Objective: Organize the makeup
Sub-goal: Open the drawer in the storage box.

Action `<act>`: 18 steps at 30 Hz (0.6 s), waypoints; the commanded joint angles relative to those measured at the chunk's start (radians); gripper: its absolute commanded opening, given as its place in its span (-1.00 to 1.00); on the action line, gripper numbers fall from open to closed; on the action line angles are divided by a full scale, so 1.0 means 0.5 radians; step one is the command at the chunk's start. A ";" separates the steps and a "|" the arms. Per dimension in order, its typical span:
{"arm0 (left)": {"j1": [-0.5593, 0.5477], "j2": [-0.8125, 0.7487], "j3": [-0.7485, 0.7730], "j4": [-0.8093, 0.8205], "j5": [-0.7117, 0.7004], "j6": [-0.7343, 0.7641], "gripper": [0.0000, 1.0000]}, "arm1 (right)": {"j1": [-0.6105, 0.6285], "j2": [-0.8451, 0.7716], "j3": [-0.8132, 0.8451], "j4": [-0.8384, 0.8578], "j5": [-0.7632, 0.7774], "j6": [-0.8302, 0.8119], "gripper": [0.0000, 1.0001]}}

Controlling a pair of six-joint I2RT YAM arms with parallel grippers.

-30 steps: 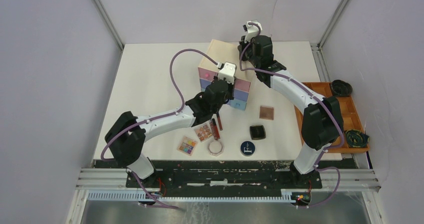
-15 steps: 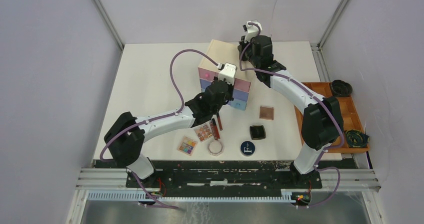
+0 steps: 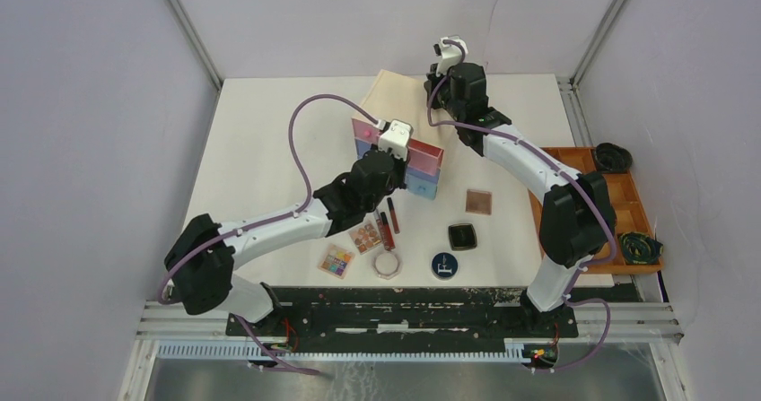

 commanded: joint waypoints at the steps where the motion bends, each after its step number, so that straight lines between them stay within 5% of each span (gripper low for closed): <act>1: -0.011 -0.161 -0.045 -0.106 0.028 -0.071 -0.94 | 0.010 0.254 -0.181 -0.833 0.030 0.016 -0.99; 18: -0.011 -0.549 -0.361 -0.252 0.084 -0.005 -0.94 | 0.010 0.255 -0.184 -0.832 0.034 0.010 -0.99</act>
